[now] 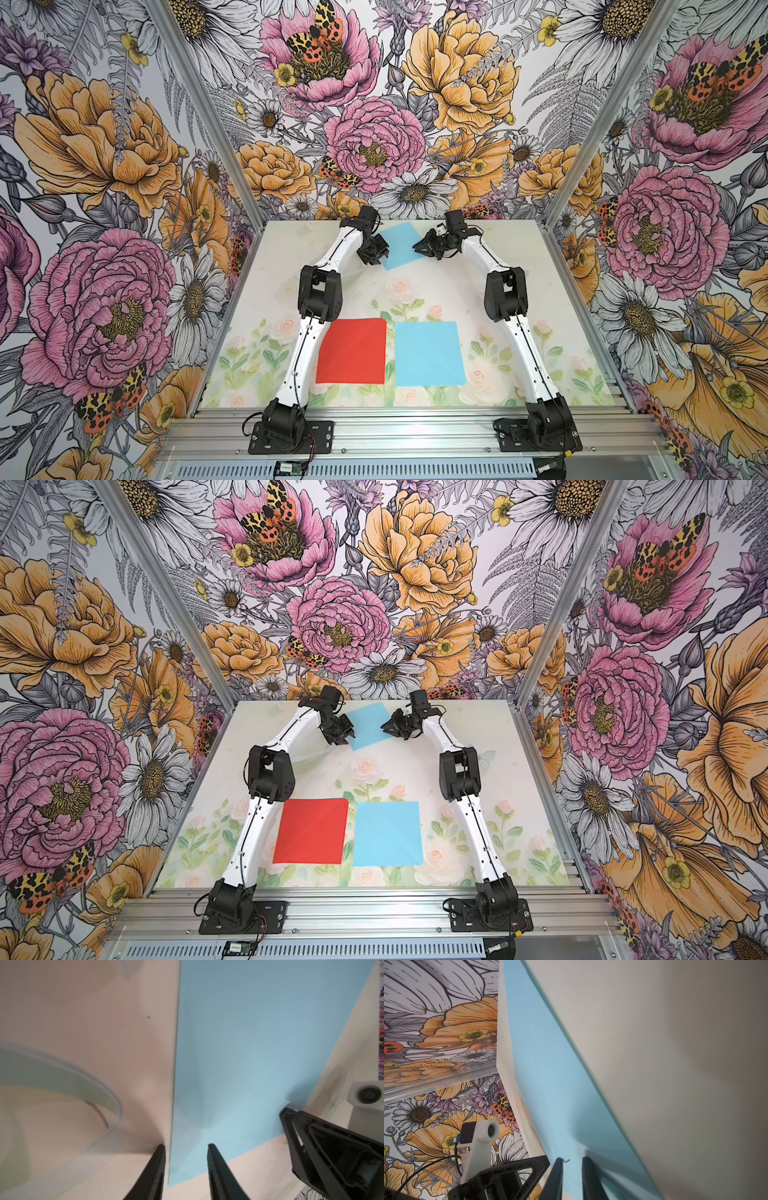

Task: Sort the scattered colored papers by color
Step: Pick up the colored paper from the center of the board.

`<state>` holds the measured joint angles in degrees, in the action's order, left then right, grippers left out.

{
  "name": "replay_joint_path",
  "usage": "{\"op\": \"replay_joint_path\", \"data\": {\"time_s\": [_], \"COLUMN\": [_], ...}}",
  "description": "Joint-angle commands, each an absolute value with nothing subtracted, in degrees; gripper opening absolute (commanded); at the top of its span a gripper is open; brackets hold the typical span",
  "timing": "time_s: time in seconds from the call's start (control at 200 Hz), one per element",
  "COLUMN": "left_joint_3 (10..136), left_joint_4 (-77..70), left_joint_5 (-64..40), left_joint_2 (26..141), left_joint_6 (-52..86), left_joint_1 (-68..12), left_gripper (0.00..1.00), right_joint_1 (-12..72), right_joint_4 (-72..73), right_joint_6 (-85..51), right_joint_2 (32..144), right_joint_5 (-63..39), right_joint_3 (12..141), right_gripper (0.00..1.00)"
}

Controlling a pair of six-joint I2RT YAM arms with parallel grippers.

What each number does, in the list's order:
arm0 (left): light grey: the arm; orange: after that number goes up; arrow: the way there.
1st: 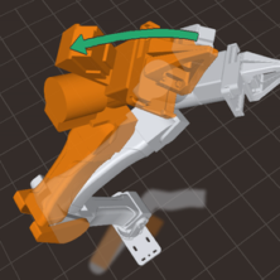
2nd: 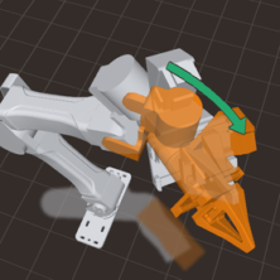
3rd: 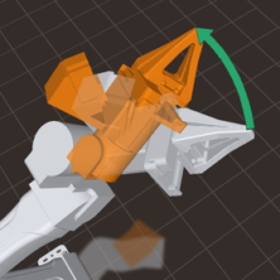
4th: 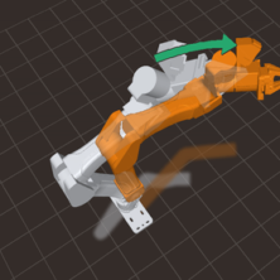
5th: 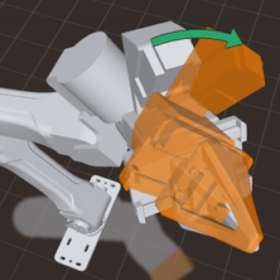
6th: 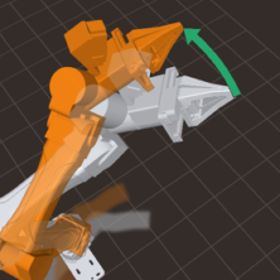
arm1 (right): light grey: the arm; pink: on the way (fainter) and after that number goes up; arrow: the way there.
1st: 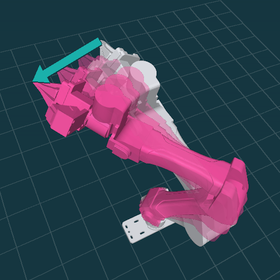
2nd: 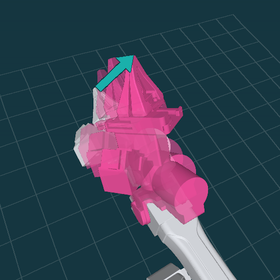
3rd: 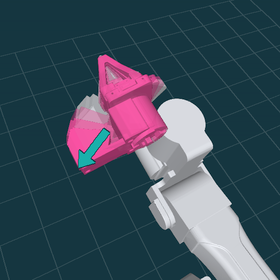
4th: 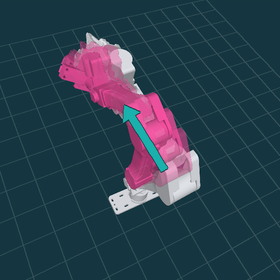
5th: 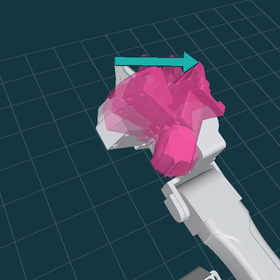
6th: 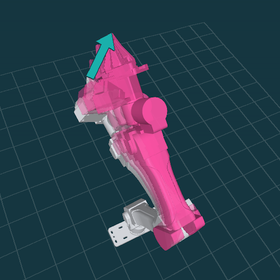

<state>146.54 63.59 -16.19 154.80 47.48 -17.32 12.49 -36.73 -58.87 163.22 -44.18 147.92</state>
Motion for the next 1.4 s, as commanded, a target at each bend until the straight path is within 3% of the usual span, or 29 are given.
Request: {"op": "replay_joint_path", "data": {"time_s": [0.0,0.4,0.625,0.856,1.076,1.331,1.396], "left_joint_3": [146.27,149.33,150.04,140.75,130.11,131.64,132.38], "left_joint_4": [64.6,64.14,59.16,59.06,58.49,56.7,56.69], "left_joint_5": [-15.63,-16.78,-23.18,-30.81,-29.43,-26.14,-23.65], "left_joint_2": [162.86,164.12,163.72,159.61,154.6,156.69,156.58], "left_joint_6": [47.81,48.78,51.55,56.6,57.72,61.69,62.55], "left_joint_1": [-17.22,-18.96,-20.13,-20.28,-22.04,-22.54,-22.23], "left_gripper": [0.38,0.38,0.38,0.39,0.39,0.37,0.31], "right_joint_1": [12.31,12.3,12.22,12.03,11.95,11.86,11.75], "right_joint_4": [-44.65,-44.65,-44.65,-44.65,-44.61,-44.65,-44.65], "right_joint_6": [-58.18,-57.65,-57.59,-57.56,-57.82,-57.92,-57.84], "right_joint_2": [165.85,165.82,166.02,165.94,166.27,166.55,166.54], "right_joint_5": [-42.09,-42.81,-42.95,-42.93,-42.87,-43.18,-43.34], "right_joint_3": [147.3,147.23,147.19,147.33,147.56,147.83,147.78], "right_gripper": [0.21,0.21,0.22,0.22,0.23,0.23,0.23]}}
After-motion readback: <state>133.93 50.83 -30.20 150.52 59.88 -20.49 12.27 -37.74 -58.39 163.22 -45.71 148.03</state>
